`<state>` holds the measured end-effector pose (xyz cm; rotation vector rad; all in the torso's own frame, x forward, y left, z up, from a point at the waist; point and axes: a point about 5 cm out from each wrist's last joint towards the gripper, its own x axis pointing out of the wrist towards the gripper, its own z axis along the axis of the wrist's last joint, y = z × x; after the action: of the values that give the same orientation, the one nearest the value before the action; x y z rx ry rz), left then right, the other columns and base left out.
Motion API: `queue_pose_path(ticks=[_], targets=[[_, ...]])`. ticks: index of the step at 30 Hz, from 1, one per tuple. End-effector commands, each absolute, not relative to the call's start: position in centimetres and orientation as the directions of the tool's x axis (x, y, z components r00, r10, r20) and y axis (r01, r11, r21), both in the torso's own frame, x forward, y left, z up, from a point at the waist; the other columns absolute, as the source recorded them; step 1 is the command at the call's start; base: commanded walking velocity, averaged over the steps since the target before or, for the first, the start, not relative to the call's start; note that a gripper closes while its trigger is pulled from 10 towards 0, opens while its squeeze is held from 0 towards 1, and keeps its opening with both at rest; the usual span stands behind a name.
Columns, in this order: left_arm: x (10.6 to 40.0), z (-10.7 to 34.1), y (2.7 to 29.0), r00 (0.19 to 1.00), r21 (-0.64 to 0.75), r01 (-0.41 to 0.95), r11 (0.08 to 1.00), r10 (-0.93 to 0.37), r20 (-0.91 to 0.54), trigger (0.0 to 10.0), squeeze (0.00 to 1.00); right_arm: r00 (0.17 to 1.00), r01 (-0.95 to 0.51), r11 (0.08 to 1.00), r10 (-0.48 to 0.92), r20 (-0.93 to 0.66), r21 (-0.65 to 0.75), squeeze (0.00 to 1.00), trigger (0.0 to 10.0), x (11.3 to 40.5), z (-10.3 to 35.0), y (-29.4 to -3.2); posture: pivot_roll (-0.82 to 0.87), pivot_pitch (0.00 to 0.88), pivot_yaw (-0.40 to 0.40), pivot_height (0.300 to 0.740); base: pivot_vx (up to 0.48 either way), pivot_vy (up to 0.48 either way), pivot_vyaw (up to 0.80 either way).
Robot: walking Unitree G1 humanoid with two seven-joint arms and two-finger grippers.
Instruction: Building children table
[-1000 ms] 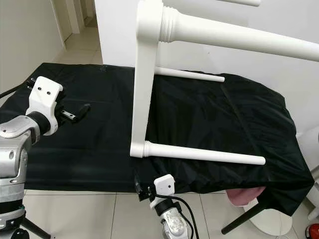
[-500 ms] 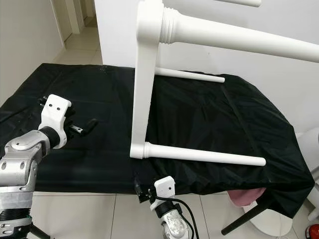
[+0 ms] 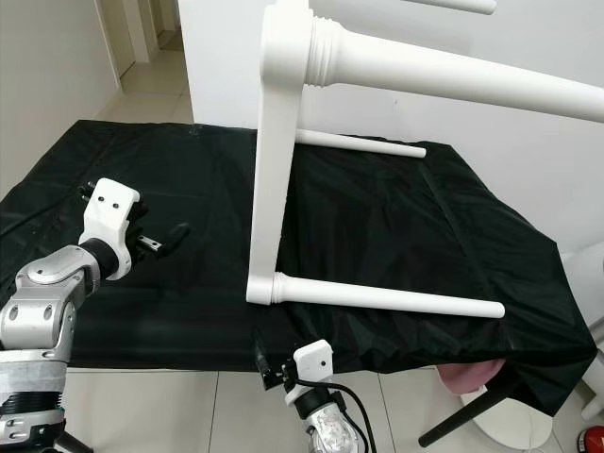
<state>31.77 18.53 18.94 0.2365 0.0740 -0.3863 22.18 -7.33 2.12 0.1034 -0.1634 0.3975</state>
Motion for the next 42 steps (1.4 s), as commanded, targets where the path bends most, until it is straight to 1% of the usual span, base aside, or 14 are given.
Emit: queue_pose_path(ticks=[1, 3, 4, 42], targets=[[32.19, 18.89, 19.22, 0.971, 0.224, 0.236, 0.946, -0.223, -0.082, 10.0, 0.0, 0.685, -0.403, 0.911, 0.237, 0.689, 0.088, 0.0, 10.0, 30.06, 22.35, -6.75, 0.1, 0.0, 0.0, 0.74, 0.0, 0.0, 0.0], [32.22, 18.78, 19.18, 0.972, 0.221, 0.233, 0.947, -0.222, -0.078, 10.0, 0.0, 0.689, -0.4, 0.912, 0.235, 0.686, 0.089, 0.0, 10.0, 29.98, 22.24, -6.84, 0.1, 0.0, 0.0, 0.74, 0.0, 0.0, 0.0], [32.29, 18.65, 19.13, 0.973, 0.218, 0.231, 0.948, -0.219, -0.076, 10.0, 0.0, 0.69, -0.399, 0.913, 0.235, 0.684, 0.09, 0.0, 10.0, 29.85, 22.1, -6.86, 0.1, 0.0, -0.157, 0.74, 0.0, 0.0, 0.0], [32.29, 18.65, 19.13, 0.973, 0.218, 0.231, 0.948, -0.219, -0.076, 10.0, 0.0, 0.69, -0.399, 0.913, 0.235, 0.684, 0.09, 0.0, 10.0, 29.85, 22.1, -6.86, 0.1, 0.0, -0.157, 0.74, 0.0, 0.0, 0.0]])
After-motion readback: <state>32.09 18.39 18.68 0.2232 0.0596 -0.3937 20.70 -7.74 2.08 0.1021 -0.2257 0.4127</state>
